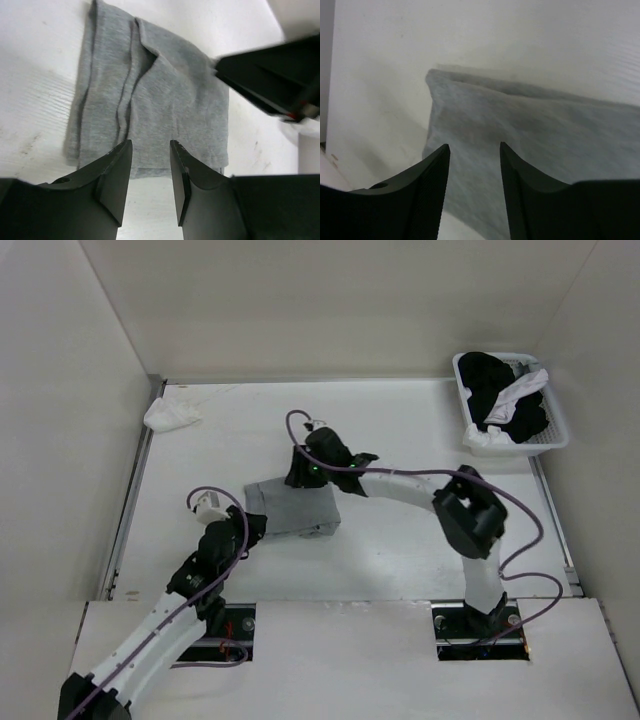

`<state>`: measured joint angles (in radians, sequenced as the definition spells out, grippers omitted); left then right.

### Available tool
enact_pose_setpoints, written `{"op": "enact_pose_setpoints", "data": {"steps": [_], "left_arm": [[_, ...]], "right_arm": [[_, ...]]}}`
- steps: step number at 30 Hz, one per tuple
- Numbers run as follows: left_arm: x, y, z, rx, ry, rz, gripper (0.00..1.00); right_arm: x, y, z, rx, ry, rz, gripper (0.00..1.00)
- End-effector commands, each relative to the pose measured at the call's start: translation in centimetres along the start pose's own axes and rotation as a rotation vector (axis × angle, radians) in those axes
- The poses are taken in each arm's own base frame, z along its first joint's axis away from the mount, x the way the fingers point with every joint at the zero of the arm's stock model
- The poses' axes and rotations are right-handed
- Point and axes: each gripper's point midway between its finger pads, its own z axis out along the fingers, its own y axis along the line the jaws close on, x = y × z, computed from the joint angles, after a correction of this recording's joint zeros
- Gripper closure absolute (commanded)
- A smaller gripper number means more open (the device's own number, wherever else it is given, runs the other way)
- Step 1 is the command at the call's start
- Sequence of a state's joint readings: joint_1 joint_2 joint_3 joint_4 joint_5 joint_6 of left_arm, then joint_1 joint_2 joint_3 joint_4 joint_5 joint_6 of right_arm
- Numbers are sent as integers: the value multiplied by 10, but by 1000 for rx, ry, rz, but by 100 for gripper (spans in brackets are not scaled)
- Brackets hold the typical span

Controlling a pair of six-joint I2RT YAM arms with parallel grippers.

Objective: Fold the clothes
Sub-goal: Fold the tank top

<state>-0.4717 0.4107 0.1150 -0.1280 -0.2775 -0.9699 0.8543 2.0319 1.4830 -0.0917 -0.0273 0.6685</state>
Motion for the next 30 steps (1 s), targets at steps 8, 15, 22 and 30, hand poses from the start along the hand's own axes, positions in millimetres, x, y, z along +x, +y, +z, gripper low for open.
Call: {"op": "enact_pose_setpoints", "data": {"steps": [8,15,22,30], "left_arm": [[-30,-57,-2,103,-118,154,46],[-71,-19,-8,-78,-222,126,33],[-102,12,-10,-197,-263,18,29],[-124,55,-14,-352,-282,-62,27]], "right_arm": [[4,-62,-132,22,-249,-1,99],[26,-110,-185,91,-422,48,47],[22,-147,-218,113,-622,134,28],[24,-187,-227,181,-673,216,25]]}}
